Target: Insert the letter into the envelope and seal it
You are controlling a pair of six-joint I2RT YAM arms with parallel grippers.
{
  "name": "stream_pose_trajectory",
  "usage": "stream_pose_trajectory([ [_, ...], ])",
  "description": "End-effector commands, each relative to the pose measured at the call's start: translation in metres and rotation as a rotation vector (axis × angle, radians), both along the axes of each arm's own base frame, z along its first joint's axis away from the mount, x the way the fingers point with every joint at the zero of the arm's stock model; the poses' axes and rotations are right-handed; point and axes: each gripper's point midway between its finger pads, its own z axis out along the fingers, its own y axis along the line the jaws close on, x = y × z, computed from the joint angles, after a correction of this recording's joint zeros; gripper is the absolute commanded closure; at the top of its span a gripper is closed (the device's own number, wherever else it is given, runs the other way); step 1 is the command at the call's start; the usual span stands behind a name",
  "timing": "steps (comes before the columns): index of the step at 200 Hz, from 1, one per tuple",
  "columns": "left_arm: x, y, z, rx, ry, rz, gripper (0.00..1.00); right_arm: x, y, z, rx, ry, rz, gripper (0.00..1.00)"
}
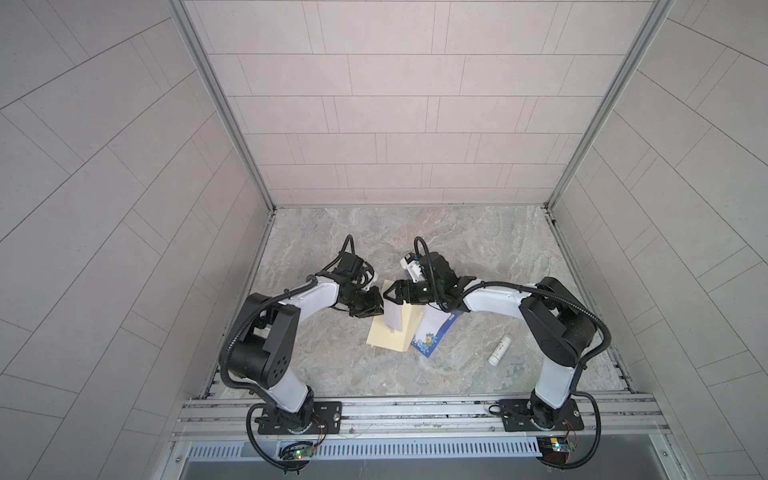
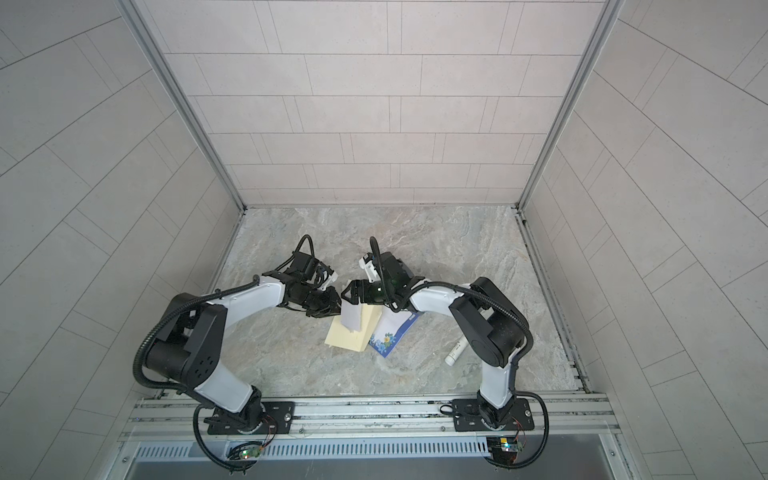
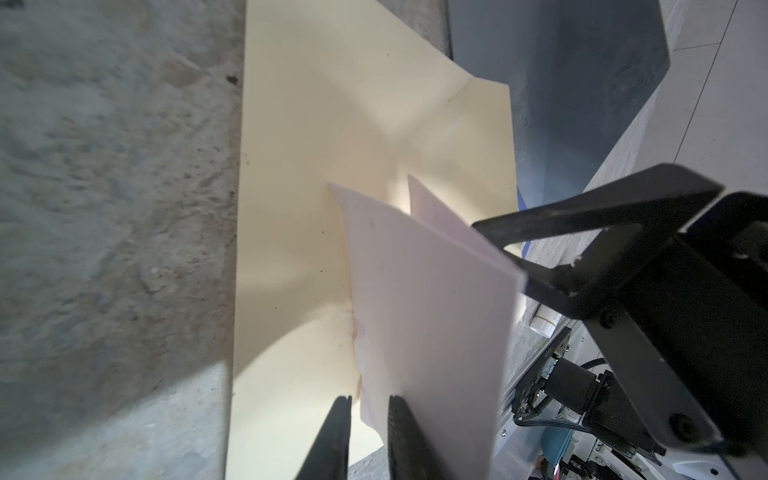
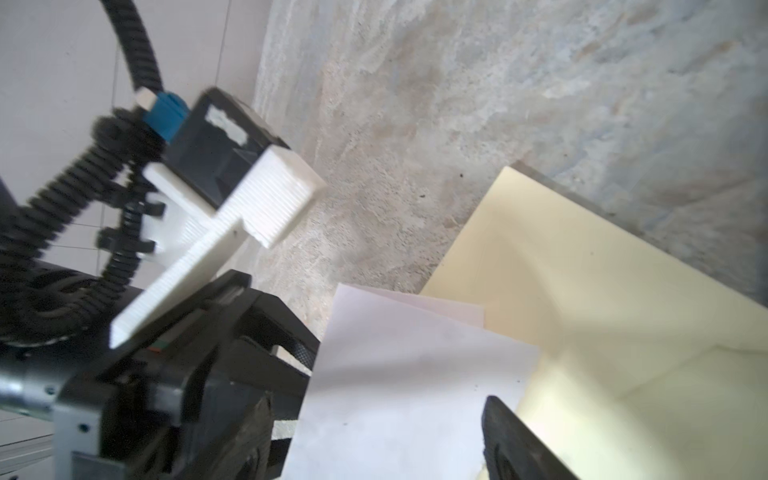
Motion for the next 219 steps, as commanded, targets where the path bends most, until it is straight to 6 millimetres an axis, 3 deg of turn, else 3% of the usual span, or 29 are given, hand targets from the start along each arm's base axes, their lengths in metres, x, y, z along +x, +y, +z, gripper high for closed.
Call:
stream_pose_trajectory([
  [1, 0.003, -0.003, 0.005, 0.001, -0.015, -0.023, 0.76, -0.007, 0.002, 0.009, -0.066, -0.05, 0.033, 0.2],
  [38, 0.003, -0.001, 0.014, 0.004, -0.012, -0.009, 0.72, -0.01, -0.005, 0.003, -0.086, -0.057, 0.01, 0.21],
  [117, 0.005, -0.012, 0.042, -0.135, 0.002, 0.0, 0.52, -0.014, -0.013, 0.008, 0.032, -0.047, -0.002, 0.21],
  [179, 0.019, -0.021, 0.052, -0.207, -0.005, 0.034, 0.48, -0.014, -0.02, 0.007, 0.066, -0.036, -0.018, 0.23],
  [219, 0.02, -0.024, 0.066, -0.236, -0.041, 0.022, 0.39, -0.019, -0.026, 0.033, 0.079, -0.103, -0.009, 0.22],
])
